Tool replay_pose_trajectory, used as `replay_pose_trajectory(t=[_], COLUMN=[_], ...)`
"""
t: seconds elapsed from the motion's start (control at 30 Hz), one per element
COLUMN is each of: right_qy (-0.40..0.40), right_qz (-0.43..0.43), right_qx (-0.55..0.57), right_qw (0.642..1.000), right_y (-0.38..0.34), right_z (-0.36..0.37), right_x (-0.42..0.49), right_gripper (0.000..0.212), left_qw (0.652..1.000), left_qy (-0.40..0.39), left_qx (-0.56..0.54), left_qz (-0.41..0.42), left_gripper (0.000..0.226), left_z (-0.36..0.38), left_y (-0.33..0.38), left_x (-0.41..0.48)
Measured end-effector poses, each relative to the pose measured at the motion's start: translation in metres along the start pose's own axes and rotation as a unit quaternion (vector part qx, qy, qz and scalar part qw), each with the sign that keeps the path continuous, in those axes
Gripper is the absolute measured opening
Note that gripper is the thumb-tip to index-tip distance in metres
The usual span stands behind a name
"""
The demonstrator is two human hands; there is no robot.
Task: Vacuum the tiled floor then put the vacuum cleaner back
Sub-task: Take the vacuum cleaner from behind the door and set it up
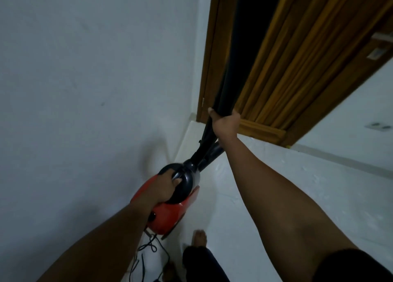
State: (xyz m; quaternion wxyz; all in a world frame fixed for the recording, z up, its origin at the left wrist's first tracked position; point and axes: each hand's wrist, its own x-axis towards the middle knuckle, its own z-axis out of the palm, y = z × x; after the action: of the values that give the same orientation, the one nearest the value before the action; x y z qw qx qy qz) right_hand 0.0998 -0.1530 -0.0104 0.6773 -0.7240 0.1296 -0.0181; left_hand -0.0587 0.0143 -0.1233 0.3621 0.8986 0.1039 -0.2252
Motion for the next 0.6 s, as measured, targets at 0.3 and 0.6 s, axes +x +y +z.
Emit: replay_pose_trajectory(t=[0.3,0.6], right_qy=[0.031,0.035], right_qz=[-0.009,-0.029], right_qx=[0.005,0.025], right_qw=[0.999,0.999], right_y=[-0.020,-0.018], right_z=[-0.086,-0.173], right_x=[-0.112,-0.250], right_gripper=[0.049,0.049], left_qw=[0.998,0.997], left_qy=[0.003,0.043], left_qx=[0.049,0.036], left_qz=[0.029,0.047], left_gripper=[0.050,0.050], left_z=[0.038,0.105], left_y=[0.018,0.011], left_x=[-0.112,-0.250])
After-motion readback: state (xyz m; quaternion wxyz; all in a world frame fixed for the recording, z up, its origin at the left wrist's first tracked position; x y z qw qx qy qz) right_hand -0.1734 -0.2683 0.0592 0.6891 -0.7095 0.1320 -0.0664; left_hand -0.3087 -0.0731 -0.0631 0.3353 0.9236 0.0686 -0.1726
